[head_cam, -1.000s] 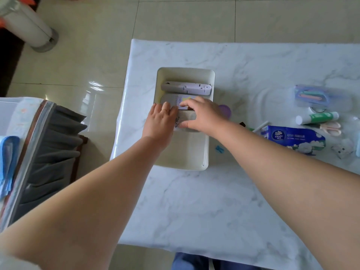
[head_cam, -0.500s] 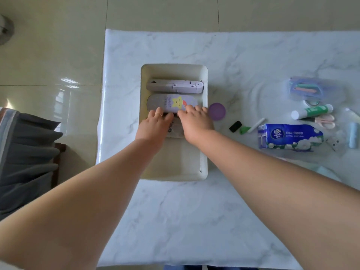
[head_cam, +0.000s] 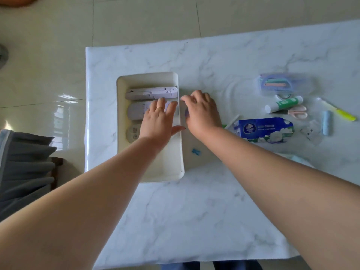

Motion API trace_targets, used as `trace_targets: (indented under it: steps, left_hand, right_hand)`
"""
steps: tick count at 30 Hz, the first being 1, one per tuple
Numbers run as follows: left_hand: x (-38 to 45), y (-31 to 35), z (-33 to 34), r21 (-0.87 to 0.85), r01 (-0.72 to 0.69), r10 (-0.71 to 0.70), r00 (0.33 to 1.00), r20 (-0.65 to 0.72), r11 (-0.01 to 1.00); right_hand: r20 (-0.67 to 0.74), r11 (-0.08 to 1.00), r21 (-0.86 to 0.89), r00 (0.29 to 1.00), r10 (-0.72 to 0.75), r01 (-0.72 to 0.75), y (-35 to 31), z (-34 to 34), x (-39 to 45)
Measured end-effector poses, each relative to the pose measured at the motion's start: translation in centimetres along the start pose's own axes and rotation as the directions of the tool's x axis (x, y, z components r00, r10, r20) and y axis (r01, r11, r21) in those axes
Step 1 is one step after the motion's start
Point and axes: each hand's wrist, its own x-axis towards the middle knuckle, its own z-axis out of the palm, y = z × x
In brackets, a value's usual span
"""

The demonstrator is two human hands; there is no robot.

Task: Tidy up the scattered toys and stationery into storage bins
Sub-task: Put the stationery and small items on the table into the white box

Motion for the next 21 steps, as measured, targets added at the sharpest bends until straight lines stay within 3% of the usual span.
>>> trace_targets:
  steps: [6,13,17,21]
  left_hand:
    - [0.2,10.8,1.0,-0.076,-0.124,0.116,0.988,-0.099,0.989]
    - [1.1,20.1,4.1,0.042,-0.192,0.187,0.978,0.094,0.981]
    - [2.1,22.0,5.8,0.110,-0.159,0.137,0.973,0.184,0.981]
    - [2.9,22.9,7.3,0.112,-0.127,0.105,0.977,0.183,0.986]
  right_hand:
    - [-0.012,0.991,-0.045,0.992,0.129,-0.129,9.0,-2.3,-5.0]
    - [0.104,0.936,-0.156,0.937,0.333,-0.315,18.9,-3.2,-9.0]
    - [0.256,0.907,-0.271,0.885,0.390,-0.321,21.8,-2.8,-9.7]
    - [0.261,0.910,-0.296,0.892,0.370,-0.290,23.2,-2.4,-9.9]
